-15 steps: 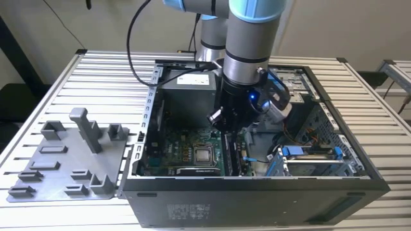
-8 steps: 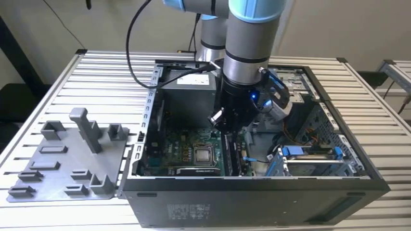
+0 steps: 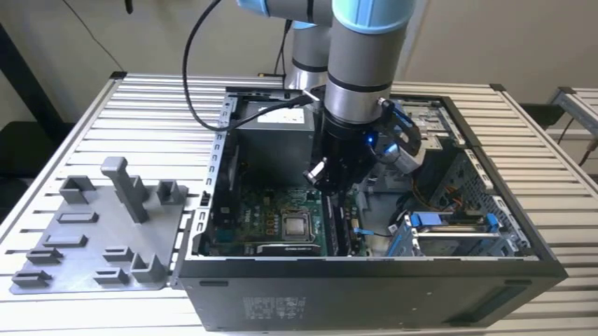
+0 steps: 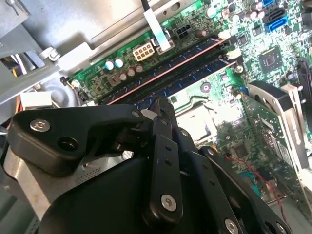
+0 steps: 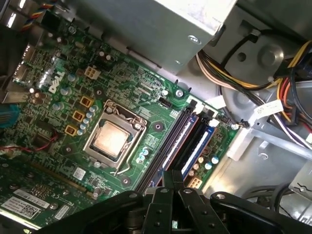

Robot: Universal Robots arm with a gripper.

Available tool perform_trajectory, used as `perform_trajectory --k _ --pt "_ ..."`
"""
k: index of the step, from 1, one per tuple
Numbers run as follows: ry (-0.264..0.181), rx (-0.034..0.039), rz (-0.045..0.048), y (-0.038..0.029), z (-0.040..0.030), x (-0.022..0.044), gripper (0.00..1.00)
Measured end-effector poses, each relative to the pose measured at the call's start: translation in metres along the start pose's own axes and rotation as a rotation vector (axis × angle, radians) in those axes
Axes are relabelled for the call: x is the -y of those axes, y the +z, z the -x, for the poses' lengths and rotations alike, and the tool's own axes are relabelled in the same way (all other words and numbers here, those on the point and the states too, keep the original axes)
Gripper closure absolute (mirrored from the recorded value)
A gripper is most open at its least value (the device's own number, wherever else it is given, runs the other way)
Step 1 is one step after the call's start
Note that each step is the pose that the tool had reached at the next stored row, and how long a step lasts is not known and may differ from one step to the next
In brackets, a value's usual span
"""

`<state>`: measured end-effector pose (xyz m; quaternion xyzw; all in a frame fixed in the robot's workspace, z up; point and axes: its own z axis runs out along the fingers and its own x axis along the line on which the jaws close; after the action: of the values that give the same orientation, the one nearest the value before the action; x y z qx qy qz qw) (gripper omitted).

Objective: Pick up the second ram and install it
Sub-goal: 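Press down the second ram until it locks into place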

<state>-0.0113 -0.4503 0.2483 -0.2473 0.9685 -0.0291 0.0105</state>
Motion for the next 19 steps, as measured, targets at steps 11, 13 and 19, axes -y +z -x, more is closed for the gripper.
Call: perform_trajectory --k 11,13,19 --pt "-0.062 0.0039 0.0004 0.0003 -0.0004 -0.0003 0.89" --pt "-0.071 0.0044 0.0005 0.0003 -0.0005 -0.0003 0.89" --pt "-0.115 0.0073 0.0008 0.0004 -0.0009 -0.0005 0.89"
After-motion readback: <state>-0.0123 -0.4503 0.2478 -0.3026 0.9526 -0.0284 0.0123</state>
